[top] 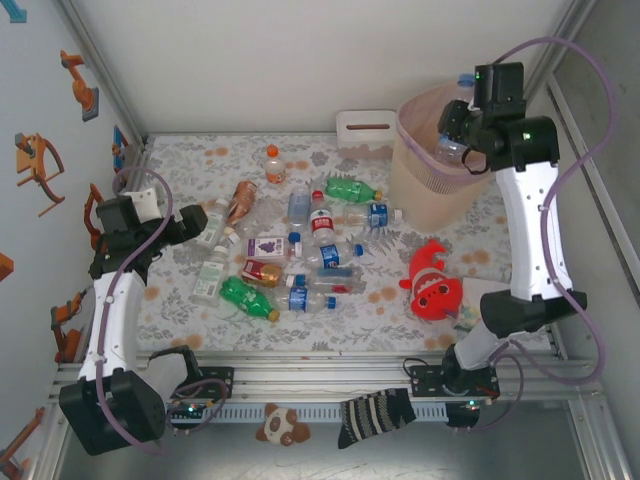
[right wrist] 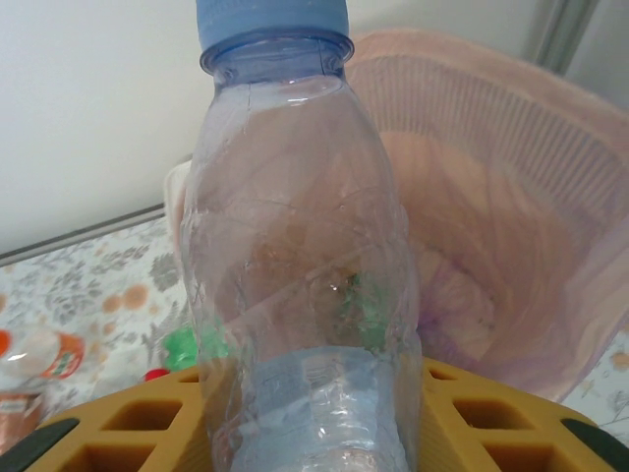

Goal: Put the plastic bottles in the bin

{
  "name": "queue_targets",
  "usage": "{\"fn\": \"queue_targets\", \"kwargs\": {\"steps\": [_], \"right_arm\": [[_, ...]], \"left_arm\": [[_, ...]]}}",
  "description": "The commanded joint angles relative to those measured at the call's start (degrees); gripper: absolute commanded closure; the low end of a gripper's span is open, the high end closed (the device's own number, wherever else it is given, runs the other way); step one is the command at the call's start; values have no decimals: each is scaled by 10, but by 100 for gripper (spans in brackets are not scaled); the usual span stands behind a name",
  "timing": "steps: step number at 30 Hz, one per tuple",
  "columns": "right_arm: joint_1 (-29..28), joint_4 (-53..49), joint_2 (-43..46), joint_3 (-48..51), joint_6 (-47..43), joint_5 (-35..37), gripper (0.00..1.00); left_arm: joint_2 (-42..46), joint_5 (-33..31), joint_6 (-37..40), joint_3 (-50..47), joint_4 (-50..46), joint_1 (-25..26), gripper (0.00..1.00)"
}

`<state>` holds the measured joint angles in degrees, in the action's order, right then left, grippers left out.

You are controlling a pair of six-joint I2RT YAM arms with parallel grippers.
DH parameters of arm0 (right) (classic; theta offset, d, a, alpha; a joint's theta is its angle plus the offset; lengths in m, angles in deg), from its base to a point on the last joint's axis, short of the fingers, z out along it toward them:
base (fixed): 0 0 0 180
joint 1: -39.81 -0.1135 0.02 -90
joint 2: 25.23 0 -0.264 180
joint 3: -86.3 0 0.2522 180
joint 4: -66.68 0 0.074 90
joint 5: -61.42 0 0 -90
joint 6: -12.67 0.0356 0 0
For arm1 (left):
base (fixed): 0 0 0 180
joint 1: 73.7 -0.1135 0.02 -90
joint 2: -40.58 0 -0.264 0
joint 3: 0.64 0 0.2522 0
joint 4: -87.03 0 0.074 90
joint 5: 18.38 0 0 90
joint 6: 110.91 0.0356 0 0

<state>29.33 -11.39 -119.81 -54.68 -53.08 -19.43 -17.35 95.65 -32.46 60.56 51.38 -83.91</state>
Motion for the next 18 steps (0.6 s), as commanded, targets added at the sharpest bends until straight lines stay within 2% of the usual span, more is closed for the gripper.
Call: {"fn": "queue_targets", "kwargs": {"steps": [1,9,18], "right_arm": [[33,-9,-33,-38,-49,-25,56],[90,3,-105,-61,-92,-46,56],[96,2,-197,-80,-131,-19,57]], "left_arm": [[10,0,4,-5,-3,-2,1],[11,0,5,-5,-2,-2,1],[9,0,7,-3,-3,-2,0]]}}
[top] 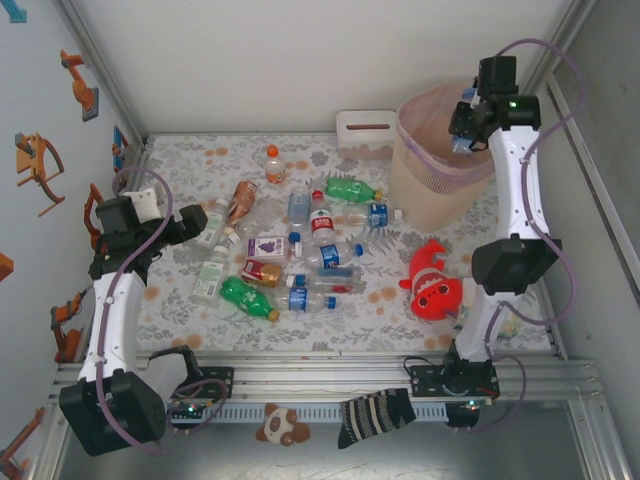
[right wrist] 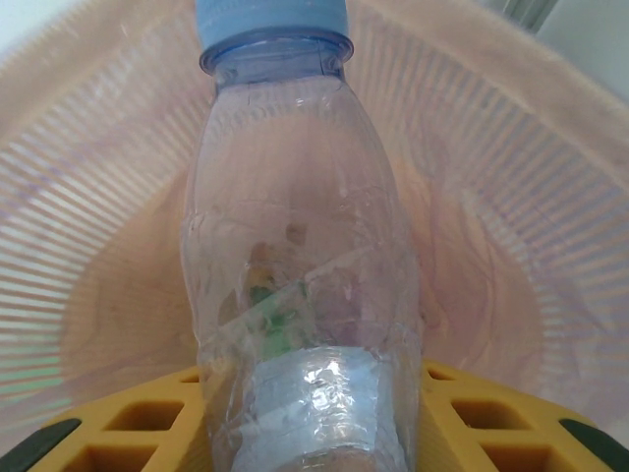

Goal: Put the plastic bottles in the bin

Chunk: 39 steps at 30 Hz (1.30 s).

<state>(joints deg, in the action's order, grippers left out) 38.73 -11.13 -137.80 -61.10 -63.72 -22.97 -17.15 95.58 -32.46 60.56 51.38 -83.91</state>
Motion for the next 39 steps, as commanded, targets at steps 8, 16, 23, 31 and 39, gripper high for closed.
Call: {"fn": "queue_targets", "kwargs": {"steps": [8,16,23,31,39], "right_arm": [[2,-5,-94,-12,-48,73,57],[2,7,-154,9,-59,82,57],[2,29,-183,47,-58,77,55],[2,37,-184,64,-51,74,49],[2,34,-143,64,-45,66,40]], "left_arm": [[5,1,7,-2,-4,-2,0],[3,6,6,-1,-3,-3,0],[6,4,8,0,-4,-3,0],[8,6,8,0,-4,-3,0],[12,10,7,0,-5,-4,0]]}}
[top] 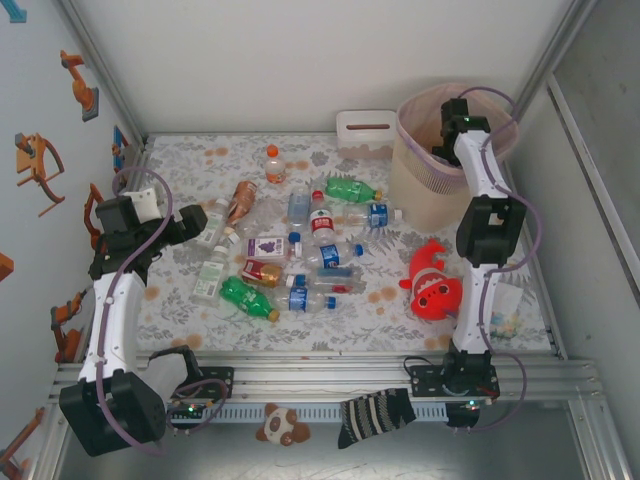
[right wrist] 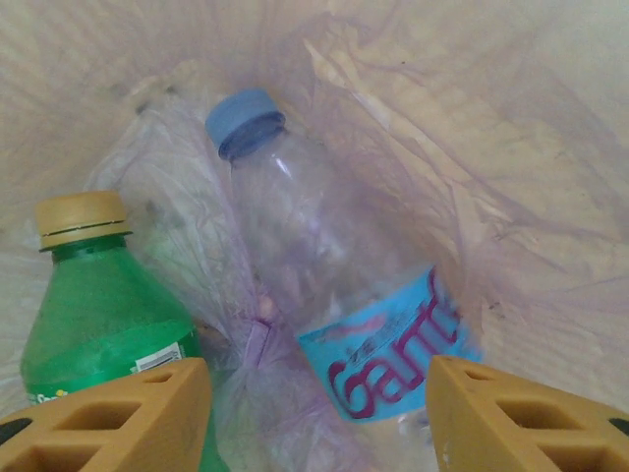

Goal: Put the plastic bottles in the bin

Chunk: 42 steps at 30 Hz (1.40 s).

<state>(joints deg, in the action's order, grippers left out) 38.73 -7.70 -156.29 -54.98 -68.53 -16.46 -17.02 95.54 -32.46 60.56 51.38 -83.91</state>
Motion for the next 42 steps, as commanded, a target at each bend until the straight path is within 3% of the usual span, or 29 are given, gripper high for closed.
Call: {"fn": "queue_targets", "kwargs": {"steps": [1,20,26,34,42], "right_arm": [[2,-2,47,1,5,0,40],[1,-28,219,8,23,-28,39],[0,-1,299,43,19,-81,40],[-32,142,425,174,-23,-240,40],[-131,343,505,352,-130,-325,39]], "left_arm": [[11,12,7,-1,-4,-4,0],[10,-10,-8,-2,1,-1,5],[-10,2,-7,9,0,1,6],[-5,-19,6,8,-13,20,6],[14,-39,12,5,-15,20,6]]}}
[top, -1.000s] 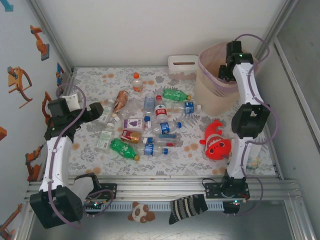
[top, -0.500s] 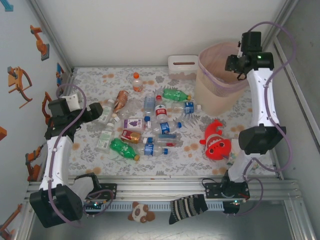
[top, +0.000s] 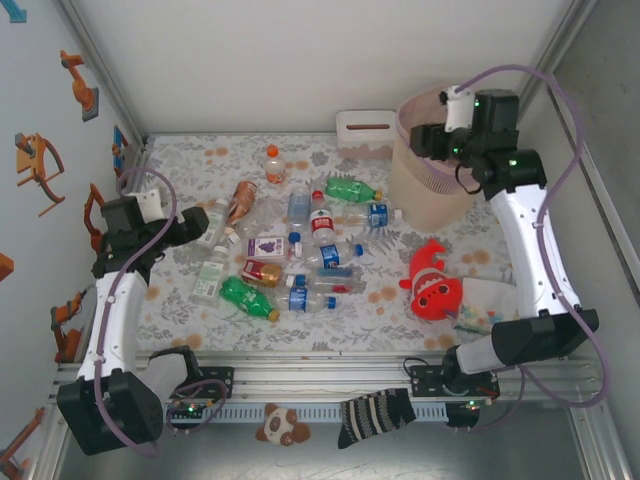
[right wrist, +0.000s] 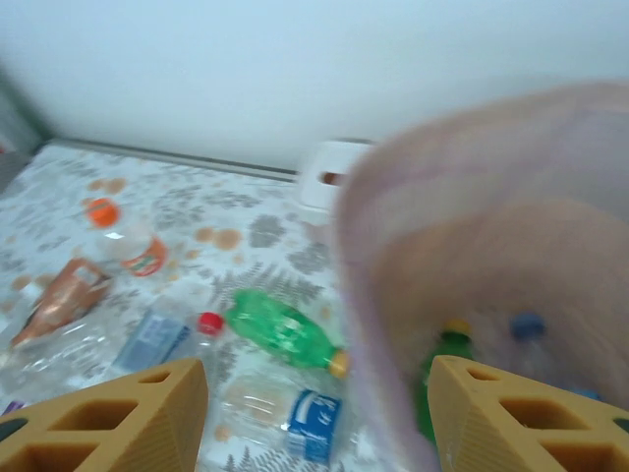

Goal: Put the plastic bottles in the bin

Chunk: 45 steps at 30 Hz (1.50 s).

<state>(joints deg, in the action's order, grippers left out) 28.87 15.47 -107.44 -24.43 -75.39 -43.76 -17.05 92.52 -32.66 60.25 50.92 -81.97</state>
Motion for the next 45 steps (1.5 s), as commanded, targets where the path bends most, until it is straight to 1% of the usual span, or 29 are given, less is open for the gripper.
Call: {"fn": "queue_targets", "kwargs": {"steps": [1,4,8,14,20,23,27,29,32,41,45], "right_arm": [[-43,129,19,61,-68,-54,38],[-77,187,6,98,-81,-75,36],[-110,265,-31,128,-77,-71,36],[-151,415,-103,170,-78,-79,33],[-176,512,-207,155,-84,-103,25],[-182,570,-262,144,-78,-110,18],[-187,624,-324,123,-70,-101,10],[-188,645,-354,112,-68,-97,6],[-189,654,-396,83,-69,-112,4],[-190,645,-513,-25,-69,-153,4],[-196,649,-546,-56,-70,-171,3]], "left_arm": [[16,-9,14,7,-10,1,6],[19,-8,14,6,-10,1,5],[21,-8,14,6,-9,1,5],[23,-6,14,4,-8,0,5],[27,-8,14,1,-5,0,5],[28,-8,14,1,-5,0,5],[29,-13,16,-1,-7,1,5],[29,-18,18,-1,-8,1,5],[25,-20,19,-1,-9,1,5],[18,-21,20,0,-12,2,5],[14,-17,18,0,-8,3,5]]}}
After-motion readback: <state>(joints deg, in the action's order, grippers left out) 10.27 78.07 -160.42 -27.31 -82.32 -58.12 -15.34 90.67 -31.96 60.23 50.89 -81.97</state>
